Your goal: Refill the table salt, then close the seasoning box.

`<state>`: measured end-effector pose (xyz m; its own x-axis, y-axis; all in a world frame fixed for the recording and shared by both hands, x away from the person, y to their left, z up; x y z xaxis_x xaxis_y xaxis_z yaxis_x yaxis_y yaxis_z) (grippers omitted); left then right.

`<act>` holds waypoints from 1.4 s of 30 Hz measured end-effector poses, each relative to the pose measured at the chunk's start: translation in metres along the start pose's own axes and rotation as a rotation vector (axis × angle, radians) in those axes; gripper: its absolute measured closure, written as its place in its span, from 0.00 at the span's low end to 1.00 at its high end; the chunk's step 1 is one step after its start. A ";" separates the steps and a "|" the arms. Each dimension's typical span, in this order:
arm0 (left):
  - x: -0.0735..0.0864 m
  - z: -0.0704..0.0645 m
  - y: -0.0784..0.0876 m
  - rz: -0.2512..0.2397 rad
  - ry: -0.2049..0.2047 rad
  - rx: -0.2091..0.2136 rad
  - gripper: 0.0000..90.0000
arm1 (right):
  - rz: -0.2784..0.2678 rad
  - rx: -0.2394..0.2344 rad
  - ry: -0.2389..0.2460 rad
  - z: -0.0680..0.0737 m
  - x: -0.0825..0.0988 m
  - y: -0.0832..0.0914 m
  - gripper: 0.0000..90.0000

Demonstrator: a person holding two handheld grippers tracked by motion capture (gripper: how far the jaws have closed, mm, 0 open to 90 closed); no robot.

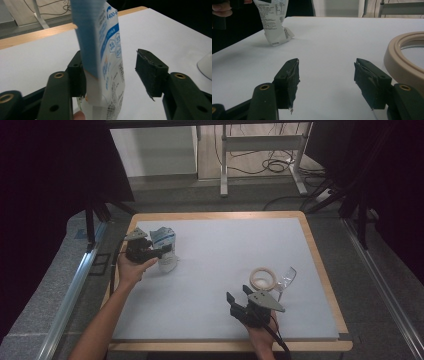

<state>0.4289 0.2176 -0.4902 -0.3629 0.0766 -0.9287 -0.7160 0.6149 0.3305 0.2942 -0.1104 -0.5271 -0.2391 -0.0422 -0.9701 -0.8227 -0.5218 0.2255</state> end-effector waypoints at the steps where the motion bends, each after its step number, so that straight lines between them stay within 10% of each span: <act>1: 0.000 -0.001 0.001 -0.001 -0.001 0.000 0.48 | -0.002 0.000 0.002 0.000 0.000 0.000 0.42; 16: 0.031 -0.002 0.031 0.005 0.005 -0.053 0.40 | -0.025 -0.024 0.043 -0.003 -0.007 0.011 0.42; 26: 0.059 -0.018 0.043 0.046 0.033 -0.036 0.38 | -0.068 -0.082 0.166 -0.011 -0.015 0.038 0.82; 31: 0.072 -0.031 0.045 0.085 -0.029 -0.051 0.37 | -0.094 -0.105 0.196 -0.021 -0.019 0.056 0.97; 42: 0.082 -0.040 0.041 0.100 -0.022 0.004 0.37 | -0.131 -0.052 0.166 -0.061 -0.029 0.097 1.00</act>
<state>0.3459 0.2175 -0.5465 -0.4198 0.1548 -0.8943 -0.6742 0.6066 0.4214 0.2525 -0.2121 -0.4826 -0.0404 -0.1086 -0.9933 -0.8127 -0.5747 0.0959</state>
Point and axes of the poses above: each handheld gripper's, and its own axes: y roughly backward along the jaws, x roughly out of its underside, z roughly to its left, the point moved 5 cm from there along -y, roughly forward along the jaws, and after that the axes turned 7 degrees about -z, right-handed, at the moved point
